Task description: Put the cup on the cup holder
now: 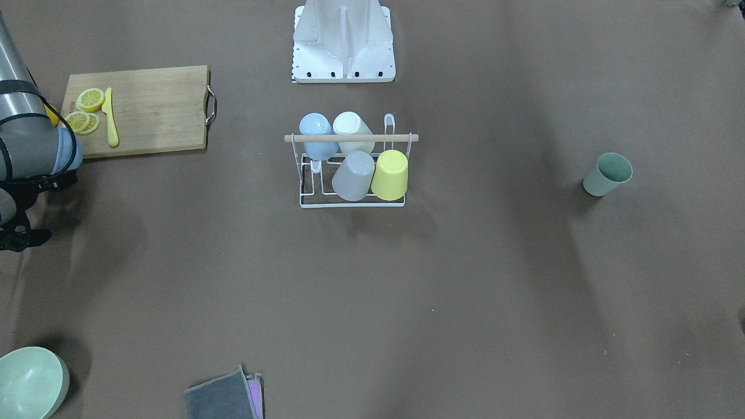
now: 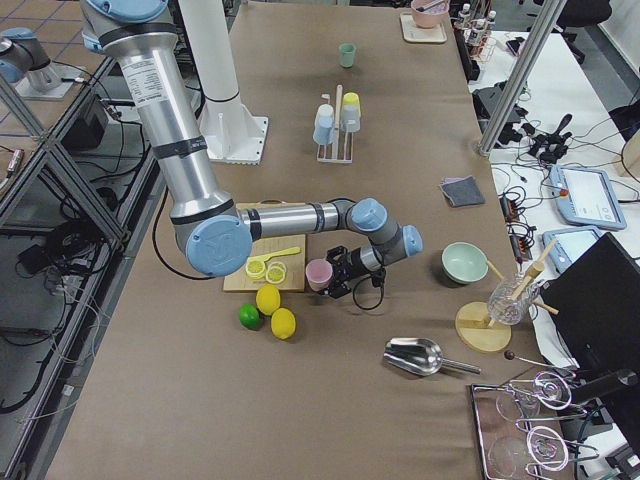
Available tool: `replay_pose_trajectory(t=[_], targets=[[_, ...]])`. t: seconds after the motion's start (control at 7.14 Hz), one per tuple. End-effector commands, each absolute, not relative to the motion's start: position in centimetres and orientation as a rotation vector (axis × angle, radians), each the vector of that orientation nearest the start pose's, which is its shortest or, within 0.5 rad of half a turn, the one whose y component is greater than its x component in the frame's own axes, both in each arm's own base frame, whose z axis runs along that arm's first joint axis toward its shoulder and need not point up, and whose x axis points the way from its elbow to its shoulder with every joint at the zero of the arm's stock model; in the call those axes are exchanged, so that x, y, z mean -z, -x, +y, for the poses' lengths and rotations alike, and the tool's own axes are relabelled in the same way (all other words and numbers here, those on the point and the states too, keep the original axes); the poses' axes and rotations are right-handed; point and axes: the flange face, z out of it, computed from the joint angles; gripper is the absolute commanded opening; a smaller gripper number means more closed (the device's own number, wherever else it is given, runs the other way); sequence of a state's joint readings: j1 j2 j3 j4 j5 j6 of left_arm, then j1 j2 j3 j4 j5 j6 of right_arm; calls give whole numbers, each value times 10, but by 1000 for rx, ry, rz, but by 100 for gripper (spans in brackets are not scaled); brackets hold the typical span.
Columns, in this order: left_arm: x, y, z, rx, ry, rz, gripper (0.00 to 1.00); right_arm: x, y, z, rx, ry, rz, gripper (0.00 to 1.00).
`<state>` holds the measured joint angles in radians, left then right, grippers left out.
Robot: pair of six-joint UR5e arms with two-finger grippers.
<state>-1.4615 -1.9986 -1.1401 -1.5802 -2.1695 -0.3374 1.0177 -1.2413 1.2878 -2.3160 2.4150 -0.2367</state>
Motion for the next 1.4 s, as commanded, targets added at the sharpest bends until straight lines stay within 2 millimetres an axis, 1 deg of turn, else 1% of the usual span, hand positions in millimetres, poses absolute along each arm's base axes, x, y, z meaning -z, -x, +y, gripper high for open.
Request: replay_pose_trajectory(t=[0.0, 0.14, 0.28, 0.42, 0.56, 0.7, 0.98, 1.12, 1.26], targets=[[-591, -42, -701, 198, 250, 505, 98, -662, 246, -508, 430, 790, -697, 75], [-581, -50, -708, 197, 290, 495, 97, -662, 245, -507, 427, 796, -695, 60], [-574, -52, -714, 204, 313, 498, 97, -662, 247, -506, 434, 796, -691, 44], [-568, -58, -718, 213, 354, 529, 97, -663, 247, -506, 433, 797, -691, 35], [-567, -71, -719, 214, 384, 581, 97, -662, 246, -506, 434, 794, -691, 34], [-565, -78, -720, 219, 405, 633, 97, -657, 244, -510, 436, 777, -700, 34], [-569, -99, -717, 224, 462, 731, 97, -635, 220, -536, 468, 685, -762, 35], [-568, -122, -714, 205, 494, 726, 98, -622, 215, -541, 499, 632, -781, 35], [-551, -165, -712, 190, 565, 691, 98, -612, 214, -550, 528, 557, -795, 35]])
